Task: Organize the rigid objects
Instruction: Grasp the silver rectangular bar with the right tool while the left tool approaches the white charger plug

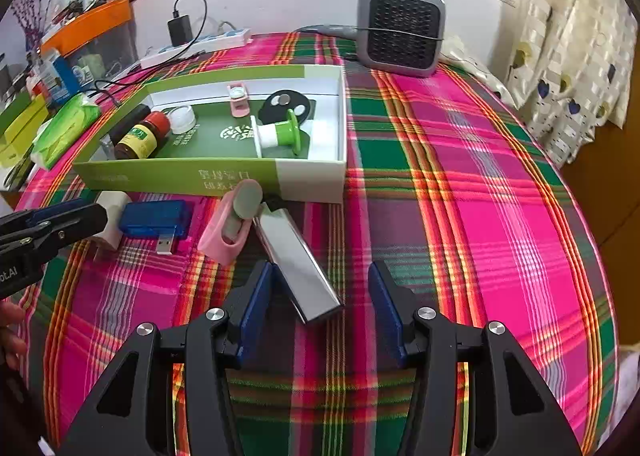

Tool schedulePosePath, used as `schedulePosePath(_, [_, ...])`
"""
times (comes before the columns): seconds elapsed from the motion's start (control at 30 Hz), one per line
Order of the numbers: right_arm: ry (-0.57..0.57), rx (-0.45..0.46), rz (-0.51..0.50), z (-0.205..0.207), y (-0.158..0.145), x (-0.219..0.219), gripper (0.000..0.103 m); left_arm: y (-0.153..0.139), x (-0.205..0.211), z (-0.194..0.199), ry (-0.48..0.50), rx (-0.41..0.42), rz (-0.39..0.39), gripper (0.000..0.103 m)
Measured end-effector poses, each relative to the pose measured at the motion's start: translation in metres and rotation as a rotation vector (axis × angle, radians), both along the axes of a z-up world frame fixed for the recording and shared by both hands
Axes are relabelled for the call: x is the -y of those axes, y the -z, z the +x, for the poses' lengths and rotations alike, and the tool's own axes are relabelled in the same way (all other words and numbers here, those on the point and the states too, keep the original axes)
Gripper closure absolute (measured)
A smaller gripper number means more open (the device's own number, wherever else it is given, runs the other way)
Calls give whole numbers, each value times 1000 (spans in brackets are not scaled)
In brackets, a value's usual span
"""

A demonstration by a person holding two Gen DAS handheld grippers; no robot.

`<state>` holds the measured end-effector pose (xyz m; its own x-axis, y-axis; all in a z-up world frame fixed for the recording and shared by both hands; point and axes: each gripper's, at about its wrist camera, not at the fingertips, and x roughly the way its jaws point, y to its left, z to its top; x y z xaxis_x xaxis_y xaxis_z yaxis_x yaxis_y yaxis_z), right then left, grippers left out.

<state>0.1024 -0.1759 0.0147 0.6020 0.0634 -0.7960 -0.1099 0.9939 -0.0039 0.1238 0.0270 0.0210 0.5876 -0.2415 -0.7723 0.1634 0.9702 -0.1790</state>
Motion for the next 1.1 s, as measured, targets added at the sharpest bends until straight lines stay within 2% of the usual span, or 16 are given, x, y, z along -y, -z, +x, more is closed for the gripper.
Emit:
schedulePosePath(0.5, [-87,6,24,11,2,-2,52,6,6,5,-18,-9,28,60])
schedulePosePath(0.73, [-93,7,39,12,2,3,61,8,7,7,-31,-18,40,60])
schedulePosePath(1.1, [-102,7,45,13,2,5,62,8,9,8,-38,-15,50,60])
